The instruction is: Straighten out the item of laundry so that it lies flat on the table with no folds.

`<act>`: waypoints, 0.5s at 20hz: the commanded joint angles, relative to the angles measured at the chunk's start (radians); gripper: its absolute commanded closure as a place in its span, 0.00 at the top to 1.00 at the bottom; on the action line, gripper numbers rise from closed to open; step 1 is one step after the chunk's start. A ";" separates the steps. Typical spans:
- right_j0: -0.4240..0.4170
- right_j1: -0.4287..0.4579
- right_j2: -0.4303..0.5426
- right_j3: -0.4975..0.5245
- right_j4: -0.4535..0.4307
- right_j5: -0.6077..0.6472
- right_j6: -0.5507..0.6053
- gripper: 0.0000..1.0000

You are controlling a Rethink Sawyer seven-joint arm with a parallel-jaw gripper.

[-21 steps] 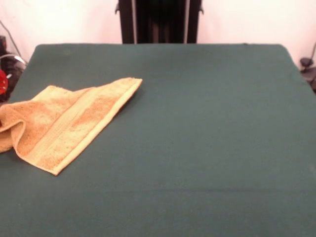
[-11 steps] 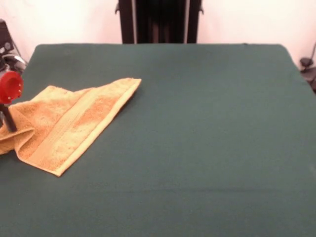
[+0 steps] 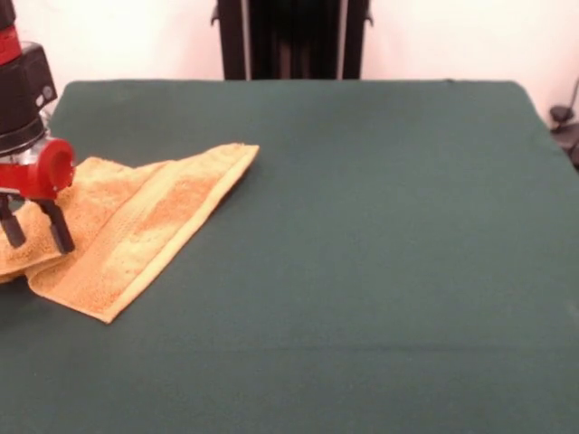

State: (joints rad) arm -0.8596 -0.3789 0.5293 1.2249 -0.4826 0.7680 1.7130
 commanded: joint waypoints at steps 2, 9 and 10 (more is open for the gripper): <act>0.055 0.031 0.108 0.120 0.009 -0.007 -0.165 1.00; 0.130 -0.079 -0.108 0.368 0.162 -0.052 0.417 1.00; 0.169 -0.106 -0.172 0.397 0.179 -0.077 0.529 1.00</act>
State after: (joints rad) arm -0.8100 -0.4327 0.4642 1.3277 -0.3863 0.7565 1.7468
